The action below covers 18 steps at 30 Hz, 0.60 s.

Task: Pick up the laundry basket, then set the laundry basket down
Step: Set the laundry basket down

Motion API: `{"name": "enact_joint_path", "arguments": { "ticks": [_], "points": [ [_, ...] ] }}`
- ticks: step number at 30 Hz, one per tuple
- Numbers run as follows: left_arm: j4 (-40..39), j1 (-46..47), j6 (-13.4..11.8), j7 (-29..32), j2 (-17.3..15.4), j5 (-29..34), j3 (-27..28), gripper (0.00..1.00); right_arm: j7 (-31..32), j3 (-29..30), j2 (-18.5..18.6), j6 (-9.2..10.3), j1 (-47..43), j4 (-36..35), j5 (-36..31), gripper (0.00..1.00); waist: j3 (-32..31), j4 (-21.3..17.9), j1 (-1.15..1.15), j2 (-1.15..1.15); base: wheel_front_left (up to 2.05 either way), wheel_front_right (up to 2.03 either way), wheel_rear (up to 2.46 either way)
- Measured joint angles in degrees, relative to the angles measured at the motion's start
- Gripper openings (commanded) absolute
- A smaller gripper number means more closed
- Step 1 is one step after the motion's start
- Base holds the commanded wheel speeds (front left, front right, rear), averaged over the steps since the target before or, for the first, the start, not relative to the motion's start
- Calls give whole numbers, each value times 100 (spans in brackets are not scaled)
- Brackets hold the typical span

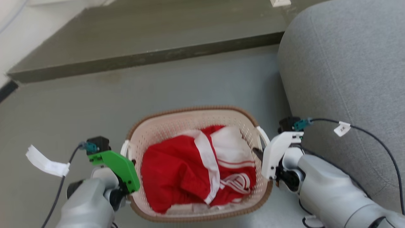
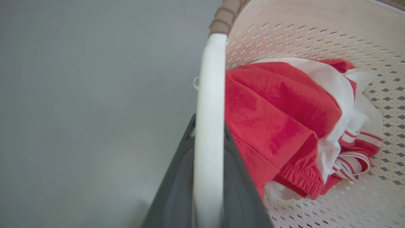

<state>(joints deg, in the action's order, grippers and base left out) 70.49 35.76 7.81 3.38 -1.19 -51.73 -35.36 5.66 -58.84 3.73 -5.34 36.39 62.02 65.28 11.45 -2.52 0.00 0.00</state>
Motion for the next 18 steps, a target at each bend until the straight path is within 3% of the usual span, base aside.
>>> {"name": "enact_joint_path", "arguments": {
  "ticks": [18],
  "points": [
    [-246, 873, 0, -298, -183, 62, 2, 0, -320, 96, 2, 141, 956, -45, -13, 0, 1223, 87, 0, 0, 0, 0, 0]
  ]
}}
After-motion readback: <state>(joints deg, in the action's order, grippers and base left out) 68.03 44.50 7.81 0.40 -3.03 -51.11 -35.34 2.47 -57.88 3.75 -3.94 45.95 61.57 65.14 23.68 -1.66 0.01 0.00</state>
